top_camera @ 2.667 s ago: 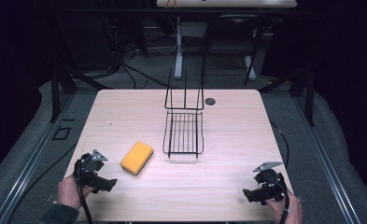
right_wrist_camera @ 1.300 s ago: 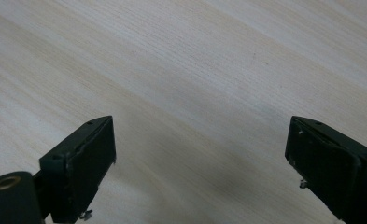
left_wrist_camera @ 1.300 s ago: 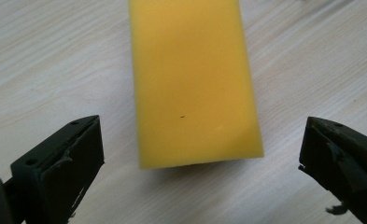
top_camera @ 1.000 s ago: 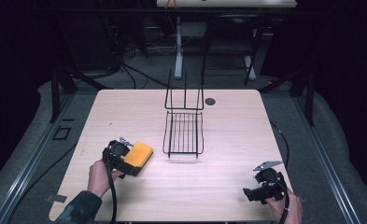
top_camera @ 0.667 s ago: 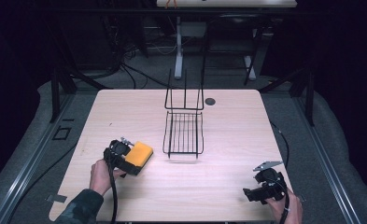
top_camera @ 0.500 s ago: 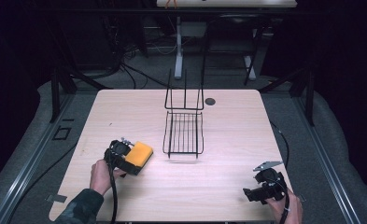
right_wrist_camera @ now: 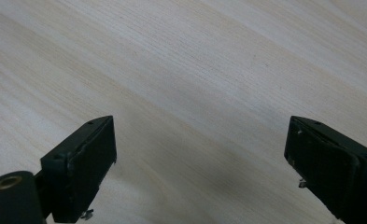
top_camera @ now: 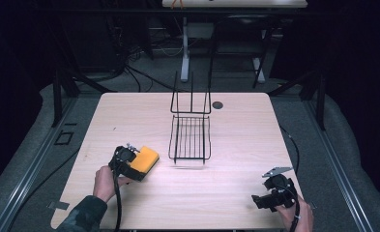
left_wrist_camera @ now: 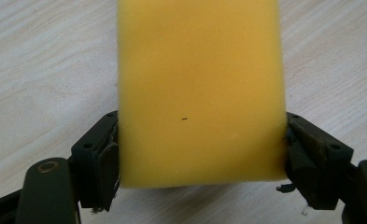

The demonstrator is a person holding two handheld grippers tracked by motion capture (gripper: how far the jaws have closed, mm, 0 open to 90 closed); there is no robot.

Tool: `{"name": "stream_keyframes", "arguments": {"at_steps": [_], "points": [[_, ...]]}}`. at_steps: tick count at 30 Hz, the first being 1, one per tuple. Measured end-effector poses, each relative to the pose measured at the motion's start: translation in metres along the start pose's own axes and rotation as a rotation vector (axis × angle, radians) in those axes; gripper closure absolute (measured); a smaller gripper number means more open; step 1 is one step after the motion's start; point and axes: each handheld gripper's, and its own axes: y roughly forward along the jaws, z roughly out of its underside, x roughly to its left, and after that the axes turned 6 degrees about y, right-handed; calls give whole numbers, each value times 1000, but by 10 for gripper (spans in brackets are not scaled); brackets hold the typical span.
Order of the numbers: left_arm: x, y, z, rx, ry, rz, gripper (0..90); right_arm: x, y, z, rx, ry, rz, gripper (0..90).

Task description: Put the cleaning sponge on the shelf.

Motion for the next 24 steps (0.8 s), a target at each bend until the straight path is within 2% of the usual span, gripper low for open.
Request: {"name": "stream_keyframes", "arguments": {"at_steps": [17,24], "points": [[1,-15,1,-42,-8,-16,228,0,0,0,-7,-4,4,88],[-1,-20,1,-51,1,-26,228,0,-1,0,-7,-4,3,90]]}}
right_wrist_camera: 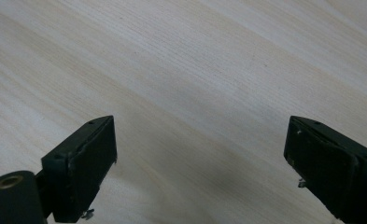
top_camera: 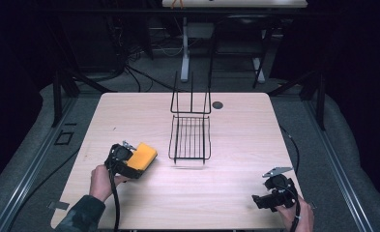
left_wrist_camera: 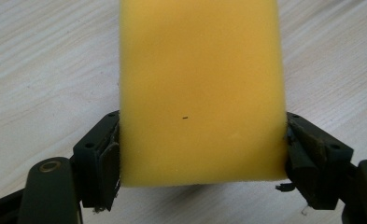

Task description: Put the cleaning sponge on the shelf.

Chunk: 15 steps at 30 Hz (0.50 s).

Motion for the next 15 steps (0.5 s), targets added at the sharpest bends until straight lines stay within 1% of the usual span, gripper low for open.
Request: {"name": "stream_keyframes", "arguments": {"at_steps": [15], "points": [[-2,-15,-3,-28,19,-8,229,0,0,0,0,-1,0,91]]}}
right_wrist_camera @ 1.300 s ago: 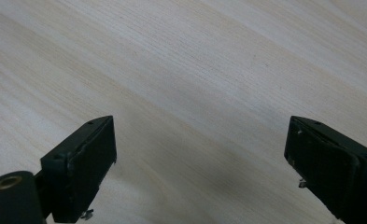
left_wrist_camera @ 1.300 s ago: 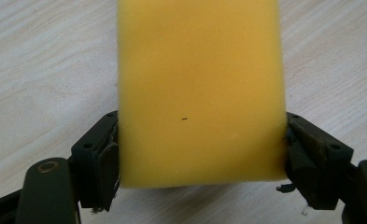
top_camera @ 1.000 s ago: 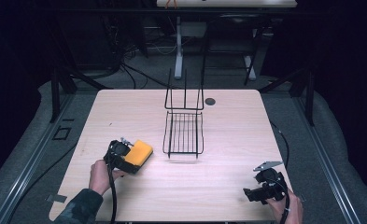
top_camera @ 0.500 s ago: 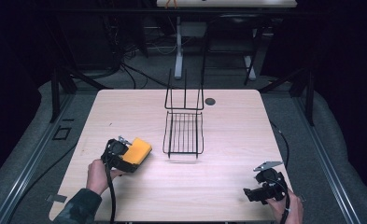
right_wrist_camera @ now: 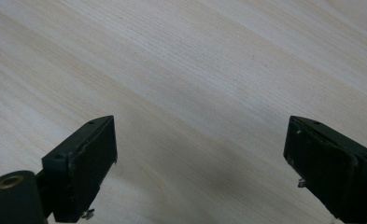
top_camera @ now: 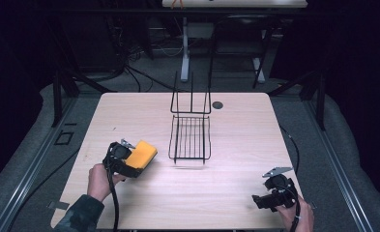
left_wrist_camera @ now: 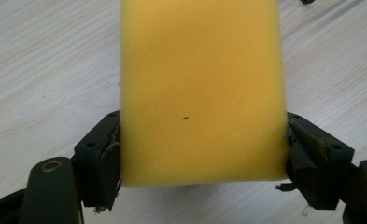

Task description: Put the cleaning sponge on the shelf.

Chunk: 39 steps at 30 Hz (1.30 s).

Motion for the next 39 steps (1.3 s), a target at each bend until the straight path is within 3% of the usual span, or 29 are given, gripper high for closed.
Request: {"name": "stream_keyframes", "arguments": {"at_steps": [20,39], "points": [[-8,-17,-12,-45,38,6,231,1,0,0,4,1,-4,95],[-17,-26,-34,-91,79,20,232,2,0,0,1,-2,-5,94]]}}
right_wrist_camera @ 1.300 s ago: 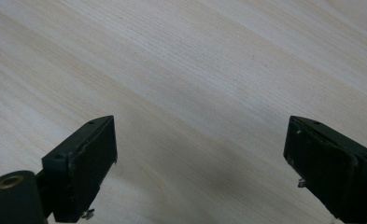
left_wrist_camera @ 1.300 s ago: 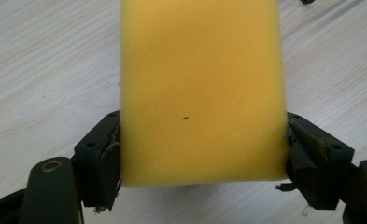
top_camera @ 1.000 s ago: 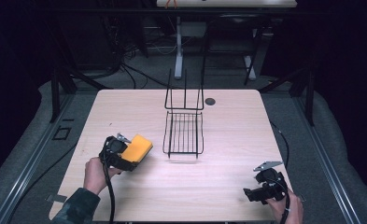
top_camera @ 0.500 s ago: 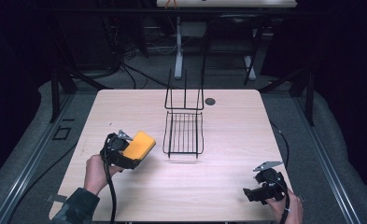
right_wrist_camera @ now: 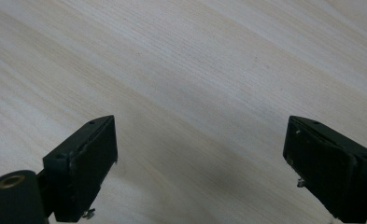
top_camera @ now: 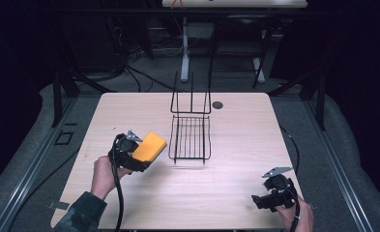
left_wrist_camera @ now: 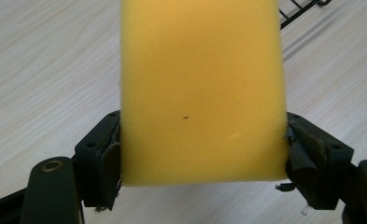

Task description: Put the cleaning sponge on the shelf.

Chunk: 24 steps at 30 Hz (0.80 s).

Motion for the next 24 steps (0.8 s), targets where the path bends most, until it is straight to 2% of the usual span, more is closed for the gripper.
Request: {"name": "stream_keyframes", "arguments": {"at_steps": [13,24], "points": [[-7,2,-19,-17,35,7,232,0,-1,0,3,2,0,95],[-11,2,-28,-26,49,8,232,0,-1,1,2,-3,1,95]]}}
